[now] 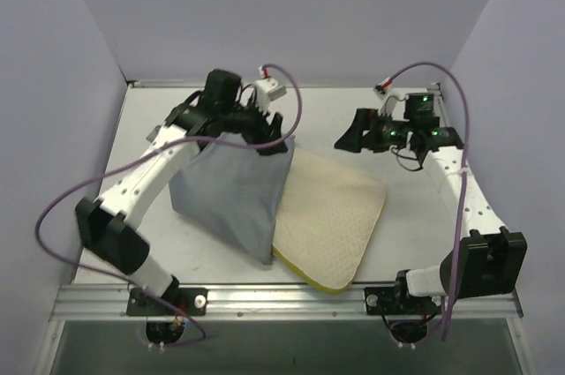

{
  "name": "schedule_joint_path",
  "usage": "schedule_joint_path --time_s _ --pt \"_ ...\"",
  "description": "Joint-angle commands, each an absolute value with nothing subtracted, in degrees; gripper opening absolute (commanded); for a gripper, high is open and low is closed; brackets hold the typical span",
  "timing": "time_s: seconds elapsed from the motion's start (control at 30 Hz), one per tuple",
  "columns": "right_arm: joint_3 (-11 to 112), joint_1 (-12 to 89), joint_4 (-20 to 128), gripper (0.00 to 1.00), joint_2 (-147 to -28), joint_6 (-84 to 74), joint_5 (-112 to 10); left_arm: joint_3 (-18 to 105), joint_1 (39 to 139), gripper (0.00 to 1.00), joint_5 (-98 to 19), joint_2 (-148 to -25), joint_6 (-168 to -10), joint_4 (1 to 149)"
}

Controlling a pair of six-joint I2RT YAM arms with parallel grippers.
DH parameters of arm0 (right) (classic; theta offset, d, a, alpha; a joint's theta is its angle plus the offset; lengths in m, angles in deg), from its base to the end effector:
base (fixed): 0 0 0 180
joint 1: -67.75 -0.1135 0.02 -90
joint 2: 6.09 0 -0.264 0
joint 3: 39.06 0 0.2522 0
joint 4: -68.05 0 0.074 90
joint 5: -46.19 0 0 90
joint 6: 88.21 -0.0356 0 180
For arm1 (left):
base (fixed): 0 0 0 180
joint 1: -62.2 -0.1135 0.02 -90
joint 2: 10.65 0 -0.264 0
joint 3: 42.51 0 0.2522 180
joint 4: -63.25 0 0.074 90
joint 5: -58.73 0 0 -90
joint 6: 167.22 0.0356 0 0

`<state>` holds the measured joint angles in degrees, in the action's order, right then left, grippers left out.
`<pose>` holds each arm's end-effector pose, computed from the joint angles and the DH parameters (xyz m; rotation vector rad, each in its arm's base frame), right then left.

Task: Put the pillow into the pillowcase

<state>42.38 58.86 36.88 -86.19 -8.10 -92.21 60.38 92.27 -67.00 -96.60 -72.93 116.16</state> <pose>0.3036 0.0744 0.3309 -0.5040 2.0074 1.0774 0.2716 -0.1813 0.3899 0.9886 1.9818 -0.9352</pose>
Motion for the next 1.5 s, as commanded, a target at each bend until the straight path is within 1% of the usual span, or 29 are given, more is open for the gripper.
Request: schedule_joint_path --time_s 0.0,0.07,0.1,0.13,0.2,0.23,0.3,0.4,0.43,0.57,0.6,0.67,0.7,0.77,0.8,0.83,0.87,0.93,0.97,1.0,1.07,1.1,1.17,1.23,1.27,1.37,1.4,1.47 --pt "43.61 63.95 22.68 0.88 -85.45 0.09 -85.40 70.08 94.63 0.78 -53.54 -109.82 -73.01 114.98" --pt "43.17 66.33 20.02 0.88 -86.68 1.34 -81.62 75.03 96.65 0.77 -49.05 -115.21 -72.56 115.06" --pt "43.17 67.56 17.57 0.88 -88.17 3.09 -81.08 79.06 97.18 0.77 -46.94 -120.28 -72.56 115.15" --pt "43.08 69.48 16.68 0.88 -88.88 3.37 -80.55 81.36 97.53 0.77 -45.70 -122.77 -72.48 115.67" --pt "42.64 70.90 14.31 0.89 -90.81 4.07 -80.37 84.36 98.06 0.78 -43.06 -129.61 -73.18 115.50" --pt "42.47 71.08 13.95 0.89 -91.34 4.42 -80.19 87.50 98.06 0.77 -39.74 -131.83 -74.14 115.59" --pt "40.89 71.17 13.51 0.91 -92.48 4.69 -80.71 90.33 98.06 0.77 -37.96 -137.44 -73.89 115.59" --pt "39.40 71.09 12.37 0.92 -95.11 4.95 -81.16 93.77 98.50 0.77 -33.57 -142.20 -72.48 115.24" --pt "39.13 71.09 12.19 0.92 -95.82 5.13 -80.99 94.73 98.50 0.75 -31.73 -143.00 -72.13 115.15" --pt "37.98 71.00 11.66 0.90 -99.16 4.86 -82.03 95.01 98.33 0.72 -27.85 -144.76 -71.07 113.66" --pt "37.90 70.82 11.66 0.87 -100.48 5.04 -82.73 95.01 98.41 0.72 -27.58 -145.12 -70.55 113.05" --pt "37.98 70.47 11.74 0.82 -101.71 4.87 -83.70 95.35 98.85 0.70 -25.14 -145.91 -69.32 112.87" --pt "38.16 70.38 11.75 0.77 -103.02 4.86 -83.97 95.36 98.86 0.70 -25.12 -146.61 -68.79 112.61" --pt "38.60 70.38 12.01 0.71 -104.17 4.60 -85.11 95.79 99.21 0.70 -23.98 -147.49 -67.65 112.60" --pt "38.86 70.30 12.18 0.63 -105.14 4.17 -85.55 95.80 99.21 0.69 -23.11 -148.45 -67.29 112.78" --pt "39.12 70.29 12.27 0.59 -105.41 4.07 -85.90 95.71 99.29 0.68 -23.10 -148.89 -67.03 112.87" --pt "39.47 70.29 12.62 0.52 -105.93 3.90 -85.91 95.36 99.29 0.64 -23.36 -149.25 -67.03 112.95" --pt "39.83 70.29 12.97 0.48 -106.11 3.55 -86.08 94.92 99.38 0.57 -25.29 -149.34 -66.85 113.13" --pt "40.18 70.29 13.32 0.46 -106.20 3.55 -86.17 94.83 100.08 0.56 -25.12 -149.08 -66.50 113.04" --pt "40.35 70.29 13.24 0.42 -106.11 3.37 -86.34 95.09 100.61 0.55 -23.46 -149.07 -65.89 113.04" --pt "40.53 70.29 13.24 0.36 -106.11 3.02 -86.26 95.44 101.49 0.56 -21.52 -149.07 -64.57 112.61" --pt "40.44 70.21 13.15 0.31 -105.94 3.02 -86.17 95.53 101.67 0.60 -21.34 -148.90 -64.31 112.34" --pt "40.27 70.29 13.24 0.28 -105.67 3.19 -85.91 96.06 101.58 0.64 -21.16 -148.46 -64.30 112.08" --pt "39.92 70.21 13.24 0.21 -105.50 3.46 -85.64 96.58 101.67 0.65 -20.73 -147.58 -63.17 112.08" --pt "39.83 70.29 13.15 0.14 -105.59 3.72 -85.64 96.76 101.67 0.66 -20.81 -146.36 -62.55 111.99" --pt "38.95 70.29 13.15 0.03 -105.24 4.42 -85.47 97.73 101.75 0.67 -21.60 -144.07 -59.21 111.90" --pt "38.78 70.29 13.24 0.00 -105.06 4.42 -85.29 97.90 101.67 0.67 -21.86 -142.59 -58.51 111.90" --pt "38.25 70.29 13.24 0.00 -104.97 4.77 -85.46 97.91 101.58 0.67 -22.30 -141.17 -57.19 111.90"
